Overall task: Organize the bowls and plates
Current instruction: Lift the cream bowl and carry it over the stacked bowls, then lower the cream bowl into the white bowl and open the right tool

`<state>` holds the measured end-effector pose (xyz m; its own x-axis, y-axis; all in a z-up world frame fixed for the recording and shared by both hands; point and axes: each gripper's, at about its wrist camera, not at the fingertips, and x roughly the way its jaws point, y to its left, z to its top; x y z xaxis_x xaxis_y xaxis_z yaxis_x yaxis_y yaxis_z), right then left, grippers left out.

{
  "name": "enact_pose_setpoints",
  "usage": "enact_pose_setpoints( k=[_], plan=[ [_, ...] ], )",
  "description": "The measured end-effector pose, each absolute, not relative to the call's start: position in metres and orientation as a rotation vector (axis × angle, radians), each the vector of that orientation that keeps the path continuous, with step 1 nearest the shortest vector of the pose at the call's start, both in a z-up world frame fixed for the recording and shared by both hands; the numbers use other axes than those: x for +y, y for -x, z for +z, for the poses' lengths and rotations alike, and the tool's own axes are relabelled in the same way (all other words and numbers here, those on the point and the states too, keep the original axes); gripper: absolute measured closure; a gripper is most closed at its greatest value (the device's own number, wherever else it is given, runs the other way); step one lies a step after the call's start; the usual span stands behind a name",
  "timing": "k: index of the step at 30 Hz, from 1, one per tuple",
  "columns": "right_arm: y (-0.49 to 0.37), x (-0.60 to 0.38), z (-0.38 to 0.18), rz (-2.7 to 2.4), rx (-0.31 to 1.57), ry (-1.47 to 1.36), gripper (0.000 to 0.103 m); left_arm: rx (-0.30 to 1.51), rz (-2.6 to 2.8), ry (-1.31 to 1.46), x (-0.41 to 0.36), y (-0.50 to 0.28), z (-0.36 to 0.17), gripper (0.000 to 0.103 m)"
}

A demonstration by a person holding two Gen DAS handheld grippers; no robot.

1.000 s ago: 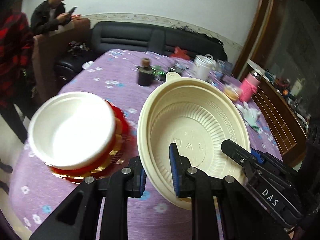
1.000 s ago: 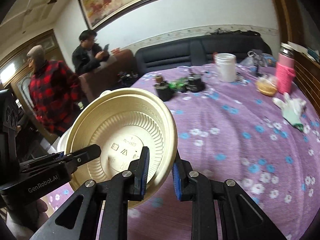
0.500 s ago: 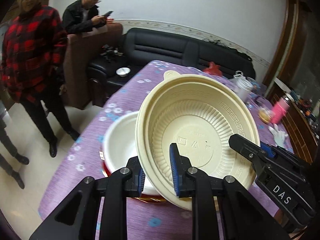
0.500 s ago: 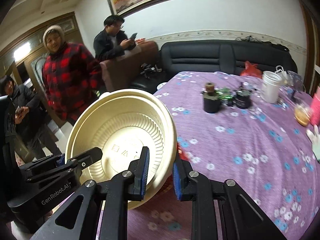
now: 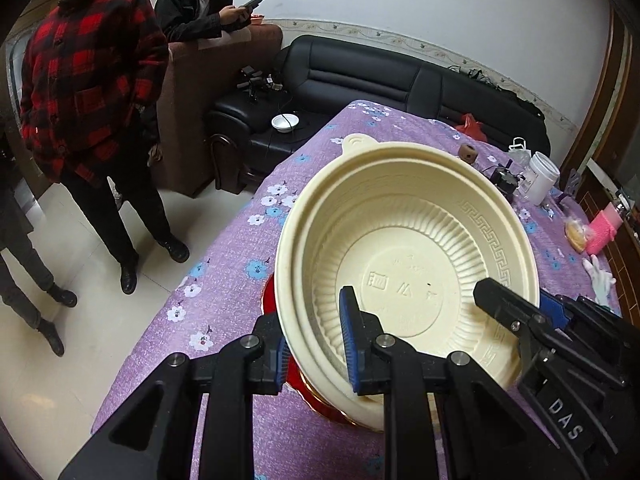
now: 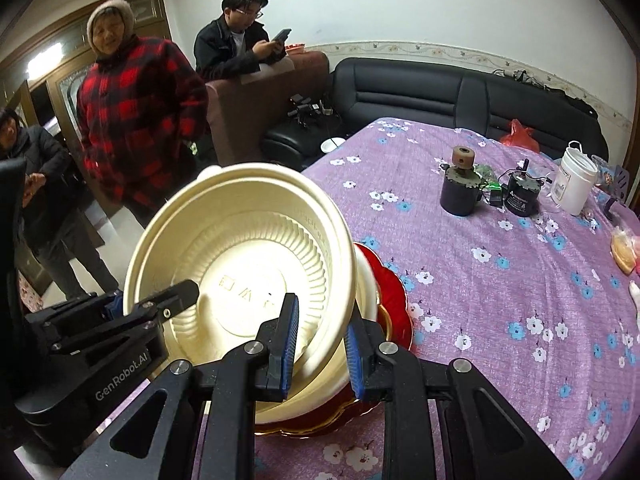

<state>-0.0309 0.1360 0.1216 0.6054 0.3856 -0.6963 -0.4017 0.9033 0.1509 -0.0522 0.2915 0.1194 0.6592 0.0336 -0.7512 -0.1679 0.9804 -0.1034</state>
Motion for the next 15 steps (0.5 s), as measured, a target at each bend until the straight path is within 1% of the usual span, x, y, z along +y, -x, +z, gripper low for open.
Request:
enact_pose_setpoints(
  k=[3, 4, 5, 6, 7, 8, 10, 13, 15],
  plan=[
    [0.031, 0.139, 0.119, 0.441, 0.794, 0.037, 0.077, 0.846, 0.109, 0.176, 0.293, 0.052, 0.118, 0.077],
    [0.032, 0.141, 0.119, 0.438, 0.791, 0.042, 0.077, 0.847, 0.108, 0.182, 0.293, 0.053, 0.118, 0.072],
    [0.033, 0.141, 0.119, 0.437, 0.785, 0.048, 0.075, 0.844, 0.111, 0.185, 0.293, 0.054, 0.119, 0.063],
    [0.034, 0.142, 0.119, 0.434, 0.774, 0.055, 0.073, 0.841, 0.114, 0.188, 0.292, 0.055, 0.12, 0.057],
    [0.036, 0.143, 0.119, 0.426, 0.759, 0.064, 0.067, 0.832, 0.12, 0.192, 0.293, 0.057, 0.122, 0.047],
    [0.037, 0.144, 0.12, 0.417, 0.742, 0.072, 0.062, 0.82, 0.138, 0.191, 0.294, 0.059, 0.124, 0.045],
    [0.039, 0.143, 0.12, 0.409, 0.717, 0.084, 0.057, 0.801, 0.156, 0.19, 0.296, 0.063, 0.127, 0.044],
    [0.037, 0.141, 0.119, 0.407, 0.708, 0.08, 0.051, 0.787, 0.165, 0.219, 0.302, 0.068, 0.13, 0.038],
    [0.035, 0.139, 0.118, 0.402, 0.699, 0.07, 0.045, 0.777, 0.167, 0.237, 0.304, 0.073, 0.13, 0.037]
  ],
)
